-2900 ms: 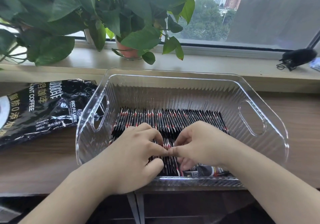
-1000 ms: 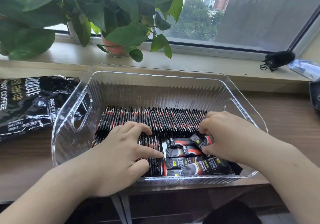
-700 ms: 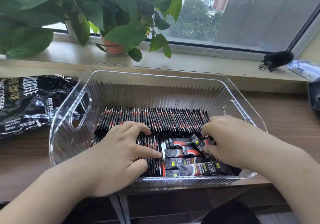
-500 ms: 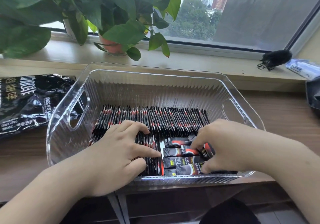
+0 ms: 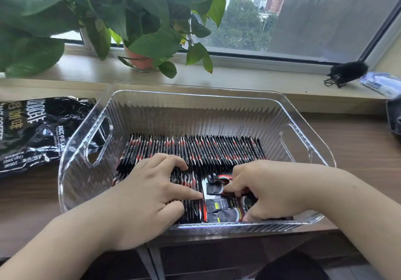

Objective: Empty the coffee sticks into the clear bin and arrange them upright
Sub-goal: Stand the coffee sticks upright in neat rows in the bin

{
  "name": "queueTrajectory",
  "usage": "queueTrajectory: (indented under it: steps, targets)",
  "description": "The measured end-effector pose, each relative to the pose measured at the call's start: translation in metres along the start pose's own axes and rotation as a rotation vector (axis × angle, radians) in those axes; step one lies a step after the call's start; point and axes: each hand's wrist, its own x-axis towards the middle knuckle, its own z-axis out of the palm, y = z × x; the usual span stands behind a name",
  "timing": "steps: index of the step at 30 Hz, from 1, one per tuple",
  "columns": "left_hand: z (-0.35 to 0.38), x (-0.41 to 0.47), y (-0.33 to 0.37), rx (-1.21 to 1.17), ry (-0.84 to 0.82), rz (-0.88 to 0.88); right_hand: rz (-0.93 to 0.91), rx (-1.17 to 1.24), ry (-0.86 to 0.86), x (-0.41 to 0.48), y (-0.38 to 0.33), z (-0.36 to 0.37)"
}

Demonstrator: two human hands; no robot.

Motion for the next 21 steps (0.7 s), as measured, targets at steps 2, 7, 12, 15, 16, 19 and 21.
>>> queueTrajectory:
  steps: [2, 7, 12, 15, 16, 19, 21]
  targets:
    - [0.001, 0.0, -0.001, 0.003, 0.0, 0.001, -0.012, -0.014, -0.009, 0.001, -0.004, -0.001]
    - [0.0, 0.0, -0.001, -0.011, -0.007, 0.005, -0.029, -0.011, -0.044, 0.002, -0.008, -0.007]
    - [-0.001, 0.0, -0.001, -0.021, -0.019, 0.014, -0.043, 0.062, -0.076, 0.001, -0.012, -0.007]
    - [-0.002, -0.001, 0.0, -0.025, -0.021, 0.014, -0.045, 0.012, -0.073, 0.001, -0.013, -0.005]
    - [-0.002, -0.002, 0.0, -0.024, -0.02, 0.013, -0.055, -0.024, -0.067, 0.002, -0.013, -0.004]
    - [-0.002, -0.002, 0.001, -0.02, -0.012, 0.016, -0.069, -0.083, -0.05, 0.003, -0.013, -0.002]
    - [-0.002, -0.002, 0.001, -0.009, -0.008, 0.016, -0.059, -0.109, -0.053, 0.003, -0.014, -0.002]
